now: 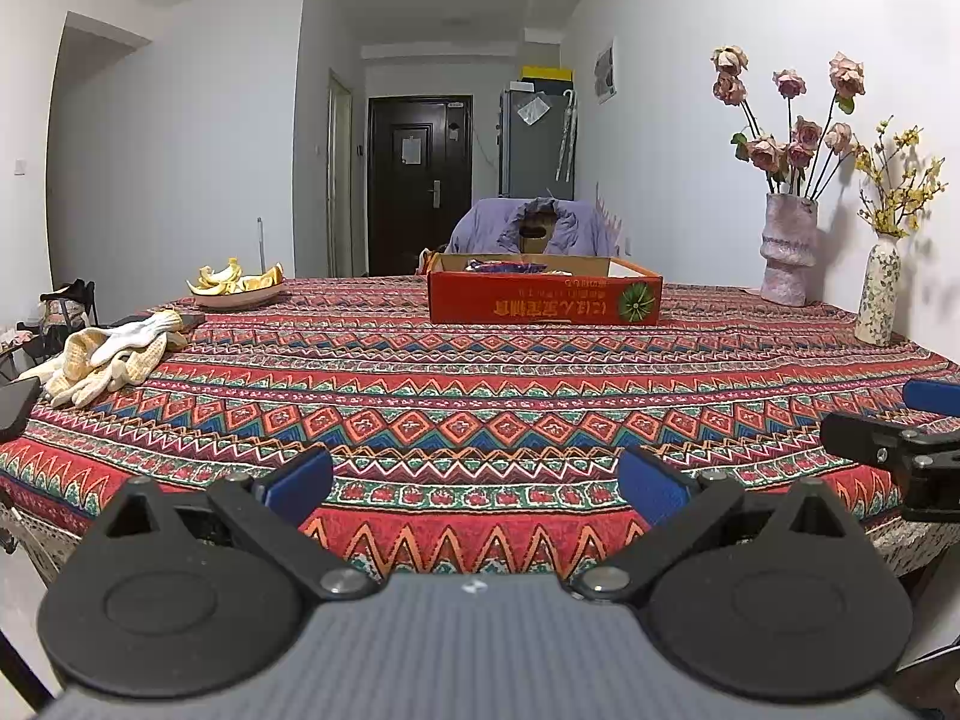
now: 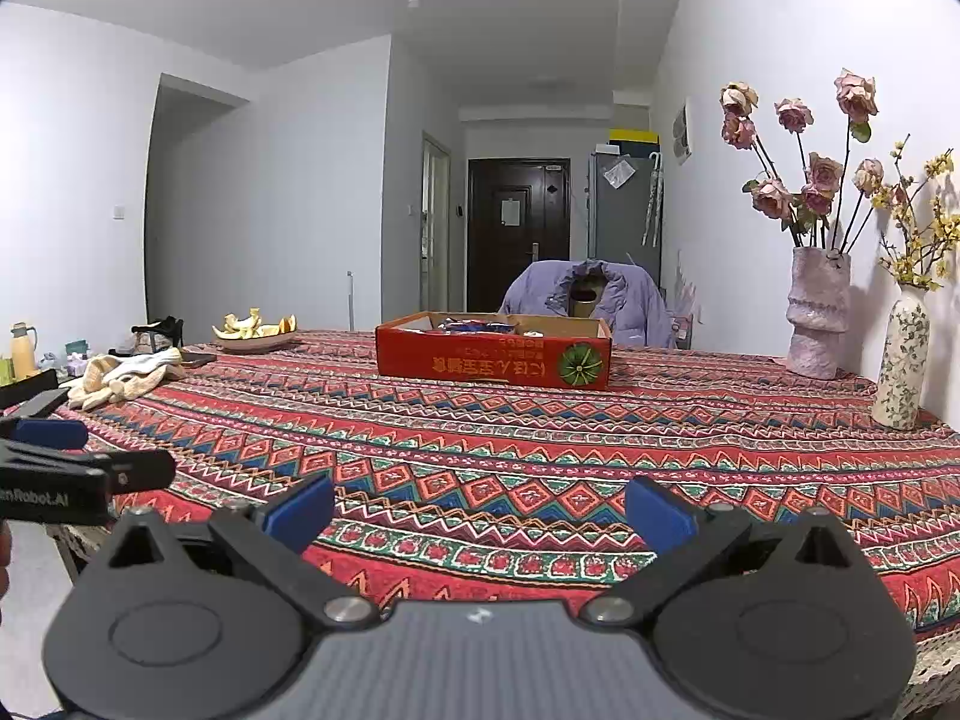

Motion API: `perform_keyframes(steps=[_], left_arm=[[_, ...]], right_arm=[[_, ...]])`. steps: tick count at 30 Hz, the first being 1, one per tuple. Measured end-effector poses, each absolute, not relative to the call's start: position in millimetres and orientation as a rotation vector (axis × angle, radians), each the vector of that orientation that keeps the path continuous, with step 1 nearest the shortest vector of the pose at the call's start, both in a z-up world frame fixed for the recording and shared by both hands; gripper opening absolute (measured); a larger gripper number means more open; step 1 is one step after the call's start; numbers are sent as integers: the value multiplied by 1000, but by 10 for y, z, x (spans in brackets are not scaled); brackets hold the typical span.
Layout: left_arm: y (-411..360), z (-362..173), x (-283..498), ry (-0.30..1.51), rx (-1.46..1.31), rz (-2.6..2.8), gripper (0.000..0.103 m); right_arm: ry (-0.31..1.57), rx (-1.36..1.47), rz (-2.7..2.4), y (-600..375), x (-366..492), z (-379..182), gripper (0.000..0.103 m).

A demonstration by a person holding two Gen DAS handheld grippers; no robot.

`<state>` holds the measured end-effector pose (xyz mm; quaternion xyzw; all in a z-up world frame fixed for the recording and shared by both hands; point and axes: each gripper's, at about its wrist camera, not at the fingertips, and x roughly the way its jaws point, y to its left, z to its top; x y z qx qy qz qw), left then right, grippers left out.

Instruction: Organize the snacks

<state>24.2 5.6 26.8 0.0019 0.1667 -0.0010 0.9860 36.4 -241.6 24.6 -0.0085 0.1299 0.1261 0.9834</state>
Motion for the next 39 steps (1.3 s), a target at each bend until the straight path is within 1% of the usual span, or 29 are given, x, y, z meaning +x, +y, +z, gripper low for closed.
perform_keyframes(steps=[39], left_arm=[[43, 266, 224, 333, 9, 4, 103]], right_arm=[[274, -28, 244, -2410, 357, 200, 103]])
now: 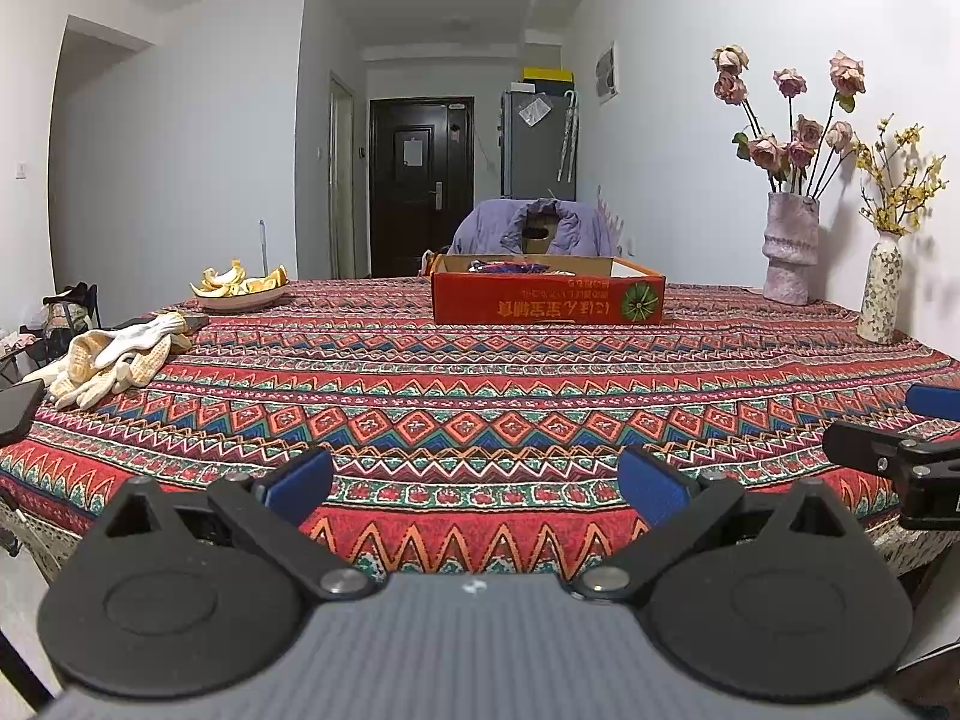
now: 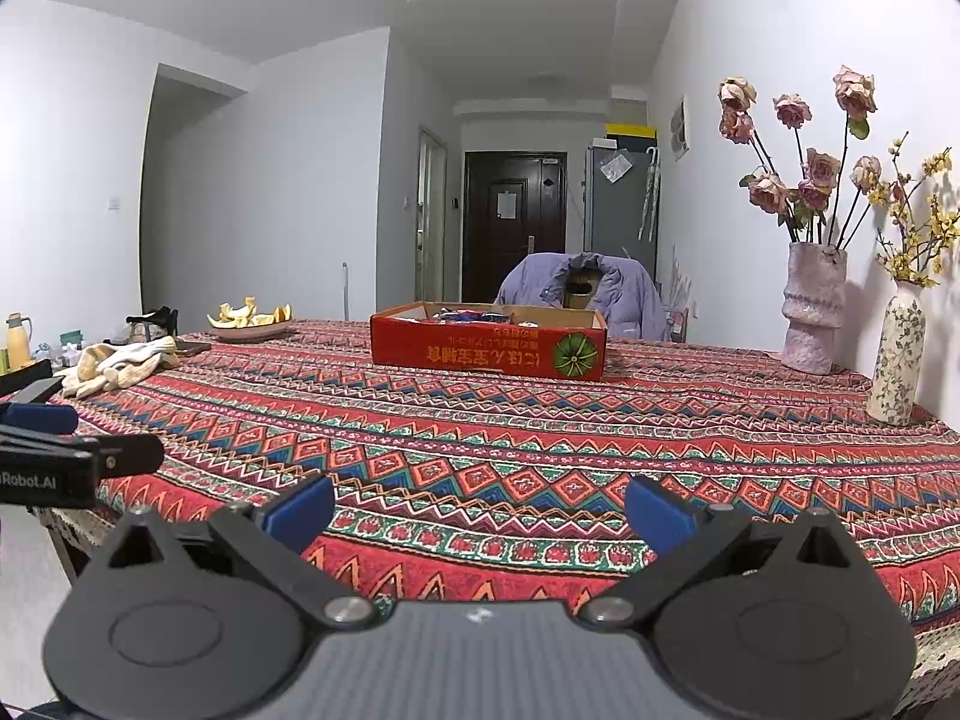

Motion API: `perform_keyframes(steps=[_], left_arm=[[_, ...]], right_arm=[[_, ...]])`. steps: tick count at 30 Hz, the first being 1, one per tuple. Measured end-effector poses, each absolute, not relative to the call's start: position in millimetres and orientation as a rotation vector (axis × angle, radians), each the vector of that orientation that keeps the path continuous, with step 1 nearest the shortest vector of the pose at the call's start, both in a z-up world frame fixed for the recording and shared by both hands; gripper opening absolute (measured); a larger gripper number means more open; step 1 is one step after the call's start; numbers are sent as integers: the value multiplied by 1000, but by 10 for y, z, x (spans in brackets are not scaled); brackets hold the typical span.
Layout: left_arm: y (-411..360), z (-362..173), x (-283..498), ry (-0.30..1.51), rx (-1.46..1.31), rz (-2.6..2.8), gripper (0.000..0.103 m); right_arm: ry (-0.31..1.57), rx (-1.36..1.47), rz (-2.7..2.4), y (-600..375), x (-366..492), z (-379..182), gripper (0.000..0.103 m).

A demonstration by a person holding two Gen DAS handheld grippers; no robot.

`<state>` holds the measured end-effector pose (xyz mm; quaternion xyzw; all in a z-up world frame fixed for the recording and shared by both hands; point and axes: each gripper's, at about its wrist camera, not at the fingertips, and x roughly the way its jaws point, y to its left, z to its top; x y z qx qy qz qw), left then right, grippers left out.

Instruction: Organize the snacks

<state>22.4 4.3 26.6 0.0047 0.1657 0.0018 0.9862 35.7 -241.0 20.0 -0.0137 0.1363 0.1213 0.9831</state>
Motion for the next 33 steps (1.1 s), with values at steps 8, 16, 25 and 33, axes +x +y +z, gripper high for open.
perform_keyframes(steps=[8, 16, 25, 33], left_arm=[[53, 282, 208, 326, 16, 13, 103], [78, 322, 205, 337, 16, 20, 103], [93, 373, 168, 322, 13, 18, 103], [111, 372, 189, 326, 15, 34, 103]], right_arm=[[270, -24, 236, -2424, 341, 200, 103], [258, -21, 234, -2439, 321, 243, 103], [246, -26, 219, -2460, 310, 290, 103], [247, -31, 215, -2461, 317, 290, 103]])
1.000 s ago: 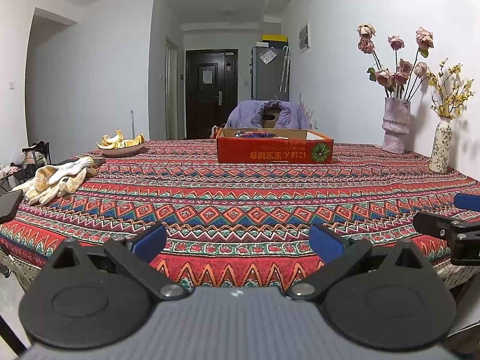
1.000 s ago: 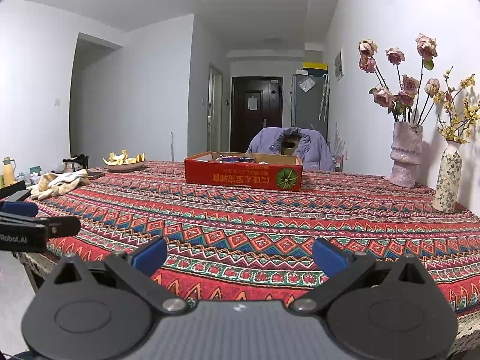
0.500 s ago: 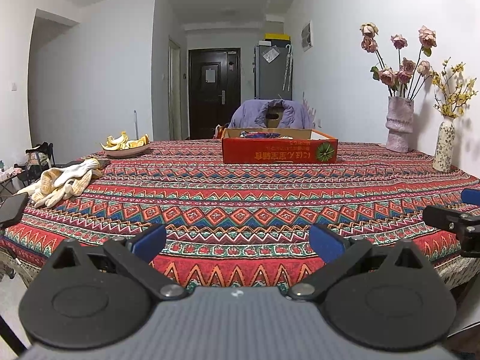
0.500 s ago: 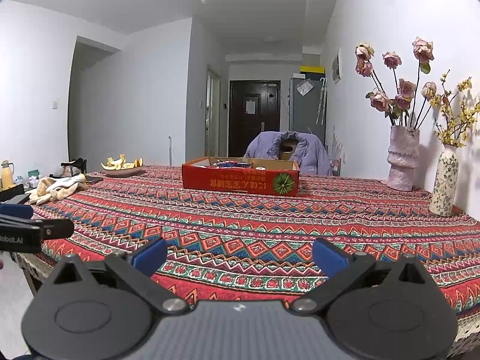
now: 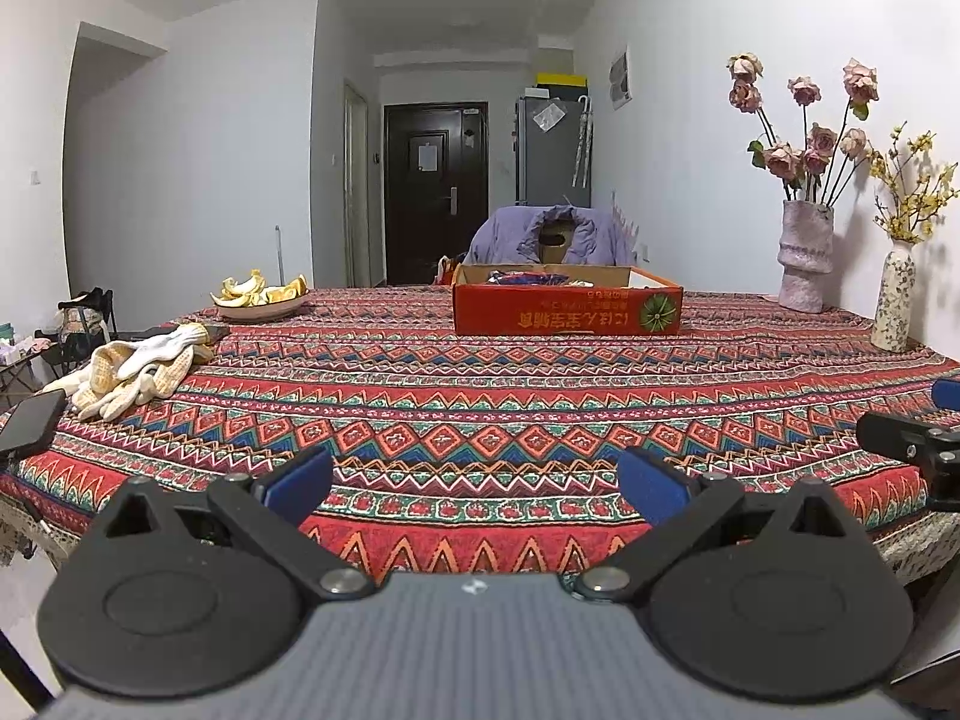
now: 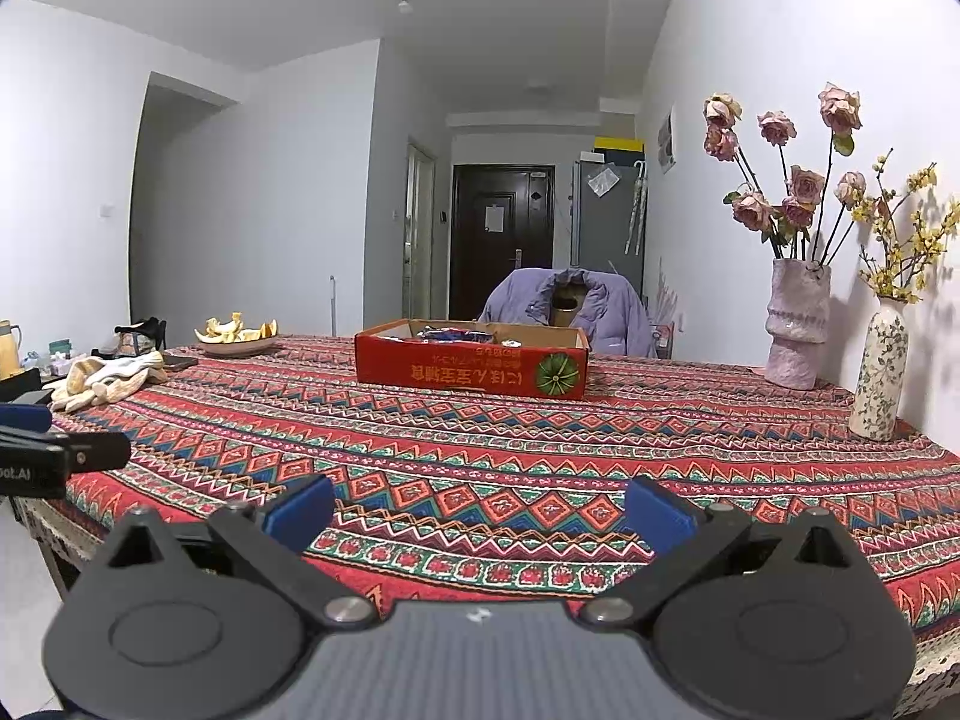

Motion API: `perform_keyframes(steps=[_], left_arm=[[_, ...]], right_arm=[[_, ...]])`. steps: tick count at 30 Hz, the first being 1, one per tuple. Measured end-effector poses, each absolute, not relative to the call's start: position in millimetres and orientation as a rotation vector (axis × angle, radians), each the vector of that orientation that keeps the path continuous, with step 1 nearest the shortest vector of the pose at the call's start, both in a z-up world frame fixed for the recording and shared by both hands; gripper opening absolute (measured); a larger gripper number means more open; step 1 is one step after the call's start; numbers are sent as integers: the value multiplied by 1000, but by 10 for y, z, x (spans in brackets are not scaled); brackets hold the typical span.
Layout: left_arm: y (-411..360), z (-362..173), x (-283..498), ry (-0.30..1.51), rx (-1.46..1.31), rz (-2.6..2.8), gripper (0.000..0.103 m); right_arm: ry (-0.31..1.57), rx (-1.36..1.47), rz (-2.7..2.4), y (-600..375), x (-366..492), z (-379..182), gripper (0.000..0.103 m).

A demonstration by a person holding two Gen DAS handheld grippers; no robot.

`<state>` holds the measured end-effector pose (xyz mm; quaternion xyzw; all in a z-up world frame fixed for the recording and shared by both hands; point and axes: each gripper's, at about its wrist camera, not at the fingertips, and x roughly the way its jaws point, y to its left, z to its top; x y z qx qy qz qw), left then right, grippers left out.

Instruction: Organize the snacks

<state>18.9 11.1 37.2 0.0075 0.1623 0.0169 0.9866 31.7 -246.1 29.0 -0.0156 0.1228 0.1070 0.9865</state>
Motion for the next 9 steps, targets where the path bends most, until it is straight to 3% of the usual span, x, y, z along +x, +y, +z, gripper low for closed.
perform_keyframes(steps=[9], left_arm=[[109, 376, 180, 318, 9, 7, 103]], right_arm=[[252, -37, 208, -2471, 340, 299, 103]])
